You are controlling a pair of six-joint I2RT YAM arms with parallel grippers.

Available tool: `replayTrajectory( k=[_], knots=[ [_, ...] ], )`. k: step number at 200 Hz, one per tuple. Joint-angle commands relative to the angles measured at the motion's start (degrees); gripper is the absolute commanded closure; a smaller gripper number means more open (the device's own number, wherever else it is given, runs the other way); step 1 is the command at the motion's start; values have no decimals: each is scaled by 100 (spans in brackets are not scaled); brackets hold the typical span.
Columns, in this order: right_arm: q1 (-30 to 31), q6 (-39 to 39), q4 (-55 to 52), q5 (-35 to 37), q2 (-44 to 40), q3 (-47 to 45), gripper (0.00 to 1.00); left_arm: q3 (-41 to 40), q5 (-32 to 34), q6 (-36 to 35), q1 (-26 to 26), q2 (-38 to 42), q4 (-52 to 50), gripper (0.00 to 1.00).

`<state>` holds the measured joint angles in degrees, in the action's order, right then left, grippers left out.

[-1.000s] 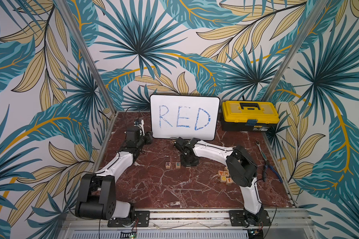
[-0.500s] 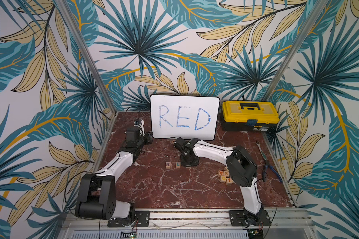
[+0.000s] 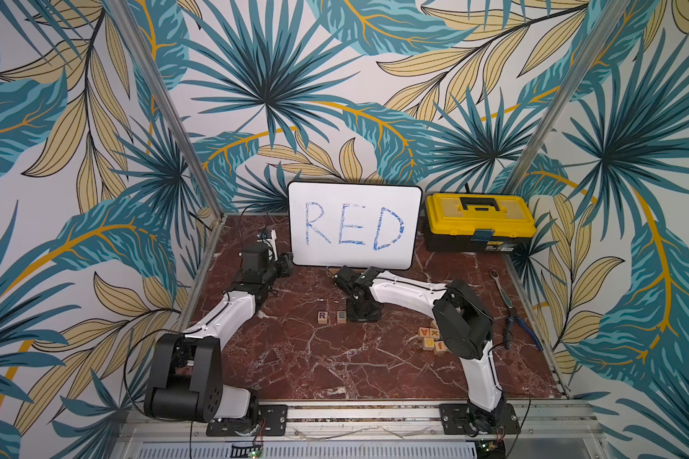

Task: Assemble the uppercase word "red" with letter blocks
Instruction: Place the letter block at the center of the board.

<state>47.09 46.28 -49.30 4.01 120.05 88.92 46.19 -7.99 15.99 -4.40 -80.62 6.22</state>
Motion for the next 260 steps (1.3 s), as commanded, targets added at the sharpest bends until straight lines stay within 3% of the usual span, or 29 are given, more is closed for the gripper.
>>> replayTrajectory(
  k=[1,260],
  knots=[
    [37,118,-22,65,-183,-118,57,-146,-41,-15,62,133,115,52],
    [99,118,171,52,-399,-232,58,-172,-61,7,62,188,109,52]
  ],
)
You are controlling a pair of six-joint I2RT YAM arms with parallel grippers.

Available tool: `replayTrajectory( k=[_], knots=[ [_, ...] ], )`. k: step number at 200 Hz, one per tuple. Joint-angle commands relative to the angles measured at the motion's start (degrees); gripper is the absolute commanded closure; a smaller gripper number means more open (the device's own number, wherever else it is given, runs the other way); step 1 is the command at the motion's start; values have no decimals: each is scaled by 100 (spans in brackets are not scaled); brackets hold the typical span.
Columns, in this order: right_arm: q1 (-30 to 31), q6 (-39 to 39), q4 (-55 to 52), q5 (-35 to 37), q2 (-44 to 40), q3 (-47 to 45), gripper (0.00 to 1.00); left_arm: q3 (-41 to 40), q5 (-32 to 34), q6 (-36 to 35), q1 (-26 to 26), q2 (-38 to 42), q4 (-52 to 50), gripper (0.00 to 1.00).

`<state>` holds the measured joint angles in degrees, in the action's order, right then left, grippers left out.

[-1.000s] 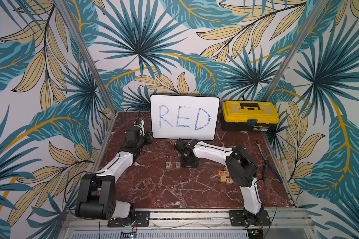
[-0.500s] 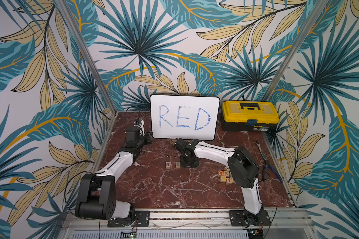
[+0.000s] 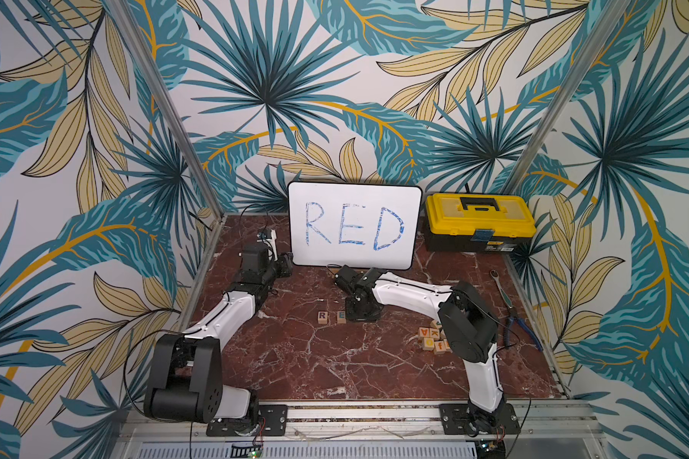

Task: Assemble the uppercase word "red" with letter blocks
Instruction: Place the letter block at the center of the board.

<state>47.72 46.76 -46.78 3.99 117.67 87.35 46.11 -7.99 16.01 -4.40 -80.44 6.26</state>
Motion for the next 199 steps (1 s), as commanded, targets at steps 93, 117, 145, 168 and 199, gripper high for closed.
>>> replayTrajectory(
  k=[93,117,145,168,199],
  knots=[
    [40,-9,-237,146,-116,-58,58,-147,-51,-1,62,129,109,52],
    [42,-40,-279,178,-149,-95,59,-138,-38,-6,62,116,105,52],
    [38,-212,-328,409,-309,-100,52,-152,15,-32,61,141,110,50],
    [43,-450,-357,686,-472,-63,42,-173,111,-85,62,227,108,40],
    [40,-880,-302,1238,-999,-74,32,-272,477,-226,62,507,108,25]
  ],
)
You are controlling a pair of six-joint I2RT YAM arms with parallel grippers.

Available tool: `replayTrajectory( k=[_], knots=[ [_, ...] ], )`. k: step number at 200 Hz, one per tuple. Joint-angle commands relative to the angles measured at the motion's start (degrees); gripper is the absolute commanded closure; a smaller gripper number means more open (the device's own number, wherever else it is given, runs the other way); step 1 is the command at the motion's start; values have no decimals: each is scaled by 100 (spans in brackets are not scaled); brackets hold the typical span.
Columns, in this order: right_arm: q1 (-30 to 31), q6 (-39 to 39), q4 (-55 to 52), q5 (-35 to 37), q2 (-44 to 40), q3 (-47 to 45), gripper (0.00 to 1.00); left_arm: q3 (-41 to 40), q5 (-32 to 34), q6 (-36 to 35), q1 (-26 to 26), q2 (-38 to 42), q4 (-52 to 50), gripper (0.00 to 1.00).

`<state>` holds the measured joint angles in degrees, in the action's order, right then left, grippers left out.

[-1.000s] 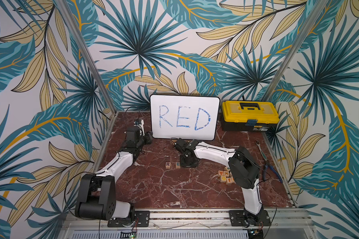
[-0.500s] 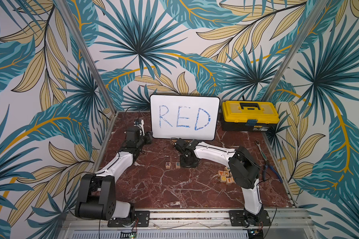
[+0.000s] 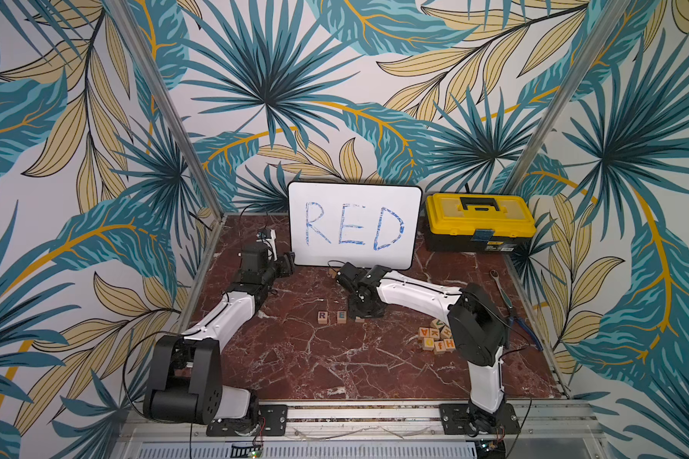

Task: Assemble the uppercase word "red" with letter blocks
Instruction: Place the letter block at the center of the board, then reset both arms

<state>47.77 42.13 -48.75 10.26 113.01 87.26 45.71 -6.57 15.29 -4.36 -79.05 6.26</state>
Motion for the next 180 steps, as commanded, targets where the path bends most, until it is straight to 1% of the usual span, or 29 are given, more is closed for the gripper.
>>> replayTrajectory(
  k=[1,19,34,37,44,60,62,70,86,92,98,114,129,142,154,169,180],
  knots=[
    [38,-434,-103,627,-556,-72,31,-236,351,-160,58,379,106,25],
    [39,-838,65,1115,-1034,-222,24,-327,705,-240,58,671,107,19],
    [20,-1193,261,1586,-1480,-384,19,-426,946,-305,65,980,95,16],
    [17,-1246,293,1702,-1558,-412,19,-449,1138,-315,67,1046,102,15],
    [-7,-1400,357,1965,-1780,-487,17,-504,1310,-336,67,1197,96,14],
    [-137,-1711,655,2449,-2336,-813,12,-659,1740,-362,82,1531,96,12],
    [-279,-1744,704,2497,-2417,-873,11,-688,1802,-365,84,1576,104,12],
    [-501,-1831,974,2678,-2744,-1194,9,-800,2028,-360,90,1710,109,11],
    [-1036,-2032,1855,2624,-3470,-2074,4,-1023,2436,-330,102,1901,119,3],
    [-1274,-2078,2234,2574,-3726,-2424,1,-1110,2555,-325,102,1954,129,2],
    [-1472,-2174,2577,2624,-3956,-2791,1,-1218,2668,-337,111,2011,194,1],
    [-1892,-2525,3379,3038,-4442,-3609,1,-1589,2986,-392,112,2135,554,0],
    [-2168,-2962,4163,3594,-4753,-4217,1,-1897,3252,-467,120,2170,894,0],
    [-2428,-3363,4848,3734,-4986,-4749,1,-2180,3348,-550,124,2121,1341,0],
    [-2697,-3678,5751,3753,-5135,-5285,1,-2381,3361,-603,135,1933,1793,0],
    [-3074,-3765,6663,3634,-5181,-5799,1,-2387,3230,-570,155,1563,2001,0],
    [-3335,-3702,7023,3531,-5069,-5991,1,-2339,3151,-584,156,1295,2069,0]
  ],
)
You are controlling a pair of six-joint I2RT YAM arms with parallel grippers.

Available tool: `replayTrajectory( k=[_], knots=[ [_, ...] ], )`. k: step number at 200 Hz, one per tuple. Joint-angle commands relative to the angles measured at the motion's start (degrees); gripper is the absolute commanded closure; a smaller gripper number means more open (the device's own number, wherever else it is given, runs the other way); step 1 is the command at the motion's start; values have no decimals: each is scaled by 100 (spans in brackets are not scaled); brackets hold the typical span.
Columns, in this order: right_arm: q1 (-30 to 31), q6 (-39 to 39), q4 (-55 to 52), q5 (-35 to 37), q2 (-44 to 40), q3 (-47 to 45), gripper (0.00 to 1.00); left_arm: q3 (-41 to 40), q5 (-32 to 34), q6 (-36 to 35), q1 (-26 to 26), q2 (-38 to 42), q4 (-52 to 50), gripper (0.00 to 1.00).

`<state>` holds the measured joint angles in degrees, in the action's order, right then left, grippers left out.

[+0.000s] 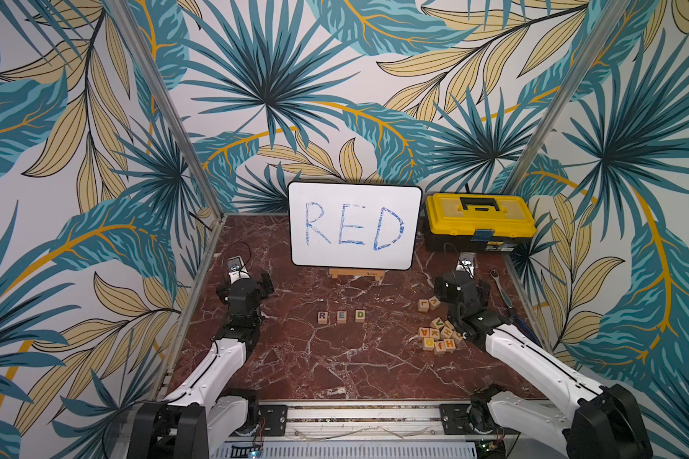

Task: Assemble the uppercase word "red" with letter blocks
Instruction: Reset both arms

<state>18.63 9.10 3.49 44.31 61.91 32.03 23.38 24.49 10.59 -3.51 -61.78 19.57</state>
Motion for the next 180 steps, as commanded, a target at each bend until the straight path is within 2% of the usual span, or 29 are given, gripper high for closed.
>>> replayTrajectory(
  k=[1,38,55,67,85,100,132,143,180],
  knots=[
    [-444,-395,1819,128,49,-478,1,-105,42,-116,75,-454,761,0],
    [-855,-326,2900,-180,851,-852,1,-70,-80,-501,87,-1382,1681,0],
    [-957,-502,3686,-386,1274,-1049,1,-201,-395,-644,127,-1621,2347,0],
    [-966,-659,3834,-470,1404,-1002,1,-295,-738,-622,232,-2069,2930,0],
    [-1153,-740,4459,-879,1717,-1128,1,-114,-1196,-850,225,-2538,3032,0],
    [-1278,-776,4782,-1294,1952,-1189,1,-131,-1341,-868,262,-2524,3042,0],
    [-1564,-590,4545,-2116,2096,-1122,1,-132,-1442,-894,271,-2531,3036,0],
    [-1647,-720,5292,-2309,2390,-1288,1,-111,-1399,-846,293,-2540,3013,1],
    [-1667,-652,4879,-2334,2295,-1163,1,-61,-1364,-739,367,-2532,2906,0]
  ],
)
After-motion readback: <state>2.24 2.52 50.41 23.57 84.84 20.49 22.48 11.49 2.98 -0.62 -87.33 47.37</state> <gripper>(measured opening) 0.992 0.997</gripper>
